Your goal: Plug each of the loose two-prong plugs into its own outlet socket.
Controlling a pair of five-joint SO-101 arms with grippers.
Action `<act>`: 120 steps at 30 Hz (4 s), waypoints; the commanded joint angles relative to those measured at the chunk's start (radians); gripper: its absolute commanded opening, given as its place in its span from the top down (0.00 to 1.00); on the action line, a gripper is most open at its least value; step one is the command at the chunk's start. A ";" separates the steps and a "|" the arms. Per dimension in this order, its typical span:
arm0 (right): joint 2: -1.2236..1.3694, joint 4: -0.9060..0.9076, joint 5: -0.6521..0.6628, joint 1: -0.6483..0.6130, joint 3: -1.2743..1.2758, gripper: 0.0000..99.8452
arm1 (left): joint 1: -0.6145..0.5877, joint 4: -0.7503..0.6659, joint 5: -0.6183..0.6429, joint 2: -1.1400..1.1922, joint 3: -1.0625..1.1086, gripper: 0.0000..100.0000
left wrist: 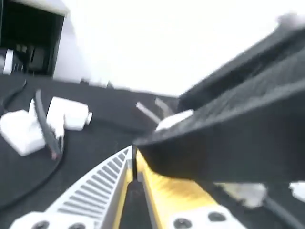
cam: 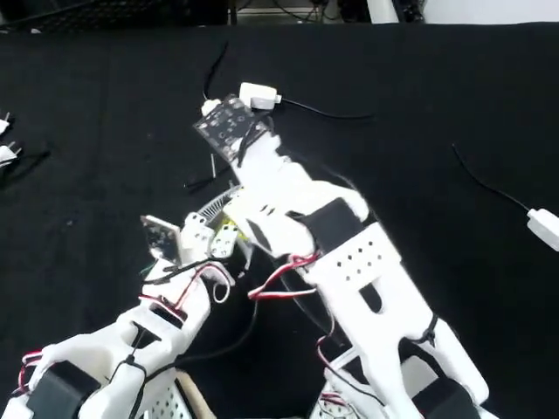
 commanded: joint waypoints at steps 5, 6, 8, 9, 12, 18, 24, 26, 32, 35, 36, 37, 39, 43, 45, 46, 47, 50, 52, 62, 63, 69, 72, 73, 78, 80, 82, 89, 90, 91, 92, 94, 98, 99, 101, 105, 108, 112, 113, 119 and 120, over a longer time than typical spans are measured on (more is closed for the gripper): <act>-0.084 0.002 -0.009 0.028 0.004 0.99 | -0.004 -0.143 0.002 -0.018 0.016 0.97; -0.107 0.002 -0.008 0.020 0.018 0.99 | -0.002 -0.143 0.002 -0.018 0.016 0.97; -0.157 -0.005 -0.005 0.000 0.050 0.99 | 0.021 -0.140 0.002 -0.015 0.016 0.97; -0.182 -0.005 0.011 -0.017 0.061 0.99 | 0.041 -0.138 0.002 -0.009 0.016 0.97; -0.240 0.002 0.060 -0.051 0.077 0.99 | 0.097 -0.137 0.000 -0.008 0.016 0.97; -0.255 0.009 0.071 -0.051 0.082 0.99 | 0.102 -0.138 0.002 -0.008 0.016 0.97; -0.232 0.017 0.061 -0.040 0.067 0.99 | 0.099 -0.137 -0.002 -0.008 0.016 0.97; -0.185 0.034 0.048 -0.018 0.033 0.99 | 0.099 -0.135 -0.002 -0.008 0.016 0.97; 0.028 0.130 0.068 0.029 -0.113 0.99 | 0.081 -0.135 -0.002 -0.008 0.016 0.97; 0.079 0.144 0.074 0.029 -0.157 0.99 | 0.071 -0.135 0.003 -0.008 0.016 0.97; 0.085 0.144 0.086 0.029 -0.160 0.99 | 0.071 -0.135 0.003 -0.008 0.016 0.97; 0.087 0.144 0.107 0.028 -0.162 0.99 | 0.071 -0.135 0.005 -0.008 0.016 0.97; 0.090 0.144 0.140 0.026 -0.163 0.99 | 0.067 -0.135 0.005 -0.008 0.016 0.97; 0.094 0.135 0.141 0.026 -0.165 0.99 | 0.050 -0.135 0.005 -0.008 0.016 0.97; 0.096 0.127 0.141 0.026 -0.176 0.99 | 0.047 -0.135 0.005 -0.008 0.016 0.97; 0.099 0.127 0.141 0.026 -0.185 0.99 | 0.047 -0.135 0.005 -0.008 0.016 0.97; 0.110 0.127 0.141 0.029 -0.197 0.99 | 0.045 -0.135 0.005 -0.008 0.016 0.97; 0.174 0.161 0.152 0.031 -0.265 0.99 | 0.031 -0.135 0.005 -0.008 0.016 0.97; 0.237 0.193 0.166 0.031 -0.320 0.99 | 0.021 -0.135 0.005 -0.008 0.016 0.97; 0.567 0.287 0.195 0.069 -0.544 0.99 | 0.025 -0.135 0.003 -0.008 0.016 0.97; 0.584 0.308 0.215 0.066 -0.567 0.99 | 0.025 -0.135 0.003 -0.008 0.016 0.97; 0.670 0.390 0.272 0.063 -0.661 0.99 | 0.027 -0.135 0.003 -0.008 0.016 0.97; 0.696 0.430 0.272 0.071 -0.711 0.99 | 0.027 -0.135 0.003 -0.008 0.016 0.97; 0.700 0.445 0.272 0.081 -0.728 0.99 | 0.027 -0.135 0.003 -0.008 0.016 0.97; 0.697 0.523 0.215 0.187 -0.846 0.99 | 0.018 -0.041 -0.002 -0.008 0.016 0.97; 0.705 0.562 0.244 0.235 -0.877 0.99 | 0.018 -0.029 -0.002 -0.009 0.016 0.97; 0.705 0.583 0.302 0.269 -0.880 0.99 | 0.016 -0.029 -0.002 -0.012 0.016 0.97; 0.685 0.608 0.411 0.315 -0.872 0.99 | 0.002 -0.028 -0.002 -0.009 0.016 0.97; 0.682 0.617 0.430 0.310 -0.860 0.99 | -0.015 -0.029 -0.002 -0.014 0.016 0.97; 0.682 0.628 0.448 0.308 -0.843 0.99 | -0.030 -0.029 0.000 -0.018 0.016 0.97; 0.679 0.631 0.463 0.305 -0.820 0.99 | -0.041 -0.029 0.000 -0.018 0.016 0.97; 0.673 0.626 0.503 0.284 -0.769 0.99 | -0.041 -0.029 0.000 -0.018 0.016 0.97; 0.673 0.631 0.592 0.222 -0.684 0.99 | -0.038 -0.031 0.002 -0.018 0.016 0.97; 0.673 0.629 0.600 0.210 -0.676 0.99 | -0.038 -0.031 0.003 -0.018 0.016 0.97; 0.673 0.626 0.603 0.187 -0.673 0.99 | -0.035 -0.031 0.003 -0.018 0.016 0.97; 0.665 0.577 0.600 0.123 -0.671 0.99 | 0.010 -0.025 -0.002 -0.009 0.016 0.97; 0.645 0.552 0.586 0.068 -0.676 0.99 | 0.007 -0.028 0.002 -0.009 0.016 0.97; 0.639 0.542 0.565 0.066 -0.705 0.99 | -0.010 -0.029 0.003 -0.018 0.016 0.97; 0.639 0.542 0.565 0.066 -0.710 0.99 | -0.010 -0.029 0.003 -0.018 0.016 0.97; 0.598 0.578 0.563 0.028 -0.791 0.99 | 0.004 -0.023 -0.002 -0.008 0.016 0.97; 0.582 0.605 0.563 -0.002 -0.820 0.99 | 0.010 -0.023 -0.002 -0.008 0.016 0.97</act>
